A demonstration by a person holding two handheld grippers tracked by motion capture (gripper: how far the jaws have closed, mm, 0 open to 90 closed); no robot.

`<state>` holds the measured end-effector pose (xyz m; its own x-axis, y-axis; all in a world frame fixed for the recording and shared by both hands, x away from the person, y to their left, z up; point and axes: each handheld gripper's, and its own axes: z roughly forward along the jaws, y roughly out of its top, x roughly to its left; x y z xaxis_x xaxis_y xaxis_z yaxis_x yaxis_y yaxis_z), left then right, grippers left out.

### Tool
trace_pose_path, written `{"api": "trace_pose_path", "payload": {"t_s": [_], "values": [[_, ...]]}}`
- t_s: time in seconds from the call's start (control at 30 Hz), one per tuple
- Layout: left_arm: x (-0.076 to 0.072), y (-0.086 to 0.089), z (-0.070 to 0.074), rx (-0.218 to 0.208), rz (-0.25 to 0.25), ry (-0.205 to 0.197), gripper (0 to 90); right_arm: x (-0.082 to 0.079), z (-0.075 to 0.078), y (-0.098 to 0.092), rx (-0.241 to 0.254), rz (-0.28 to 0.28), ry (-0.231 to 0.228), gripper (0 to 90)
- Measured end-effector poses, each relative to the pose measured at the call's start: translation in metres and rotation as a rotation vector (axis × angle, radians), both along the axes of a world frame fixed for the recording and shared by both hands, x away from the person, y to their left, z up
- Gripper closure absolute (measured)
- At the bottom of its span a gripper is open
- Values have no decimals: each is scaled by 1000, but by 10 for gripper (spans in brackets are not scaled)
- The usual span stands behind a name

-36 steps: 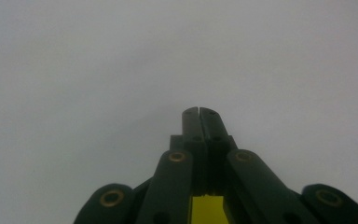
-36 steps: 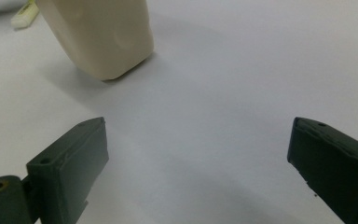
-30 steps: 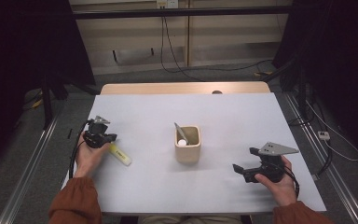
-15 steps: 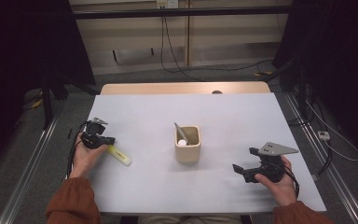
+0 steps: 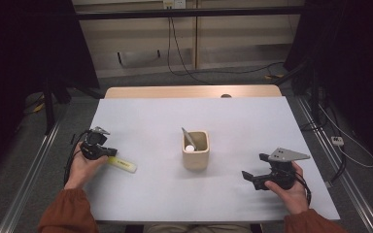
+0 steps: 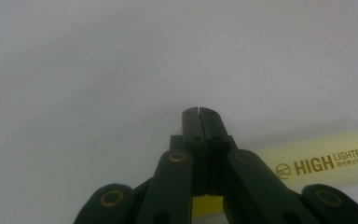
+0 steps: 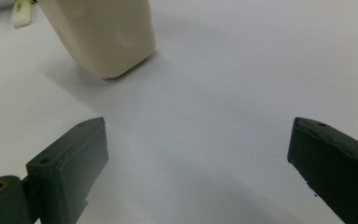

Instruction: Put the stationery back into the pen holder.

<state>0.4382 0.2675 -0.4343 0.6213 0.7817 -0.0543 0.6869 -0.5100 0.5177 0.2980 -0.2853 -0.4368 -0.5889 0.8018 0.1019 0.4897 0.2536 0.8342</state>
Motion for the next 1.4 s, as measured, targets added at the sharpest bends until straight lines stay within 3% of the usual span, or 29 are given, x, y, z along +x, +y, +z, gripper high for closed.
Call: {"api": "trace_pose_path", "payload": {"t_s": [0.3,0.77,0.87,0.97,1.03,1.07,1.17,1.23,1.27,1.3,1.33,1.4], "values": [[-11,0,2,30,-38,-8,900,0,0,0,-2,-4,1,50],[-24,3,5,35,-122,47,900,0,0,0,-3,1,0,50],[-24,5,5,17,-107,50,897,0,0,1,-4,1,2,51],[-25,8,8,20,-120,13,832,0,0,1,-4,5,2,50],[-25,10,11,-13,-110,-10,757,0,0,1,-5,4,3,50],[-25,10,13,-3,-115,-26,745,0,0,1,-5,3,3,50],[-27,10,17,11,-129,-64,614,0,0,1,-6,4,1,50],[-29,12,21,-3,-139,-89,524,-1,0,1,-5,6,-2,50],[-31,13,24,4,-143,-118,472,-1,0,1,-6,6,-1,50],[-32,14,27,-8,-135,-145,427,0,0,1,-6,4,1,50],[-32,15,29,-32,-126,-148,386,0,0,1,-6,5,0,50],[-33,15,33,-42,-134,-157,325,0,0,1,-6,4,4,51]]}}
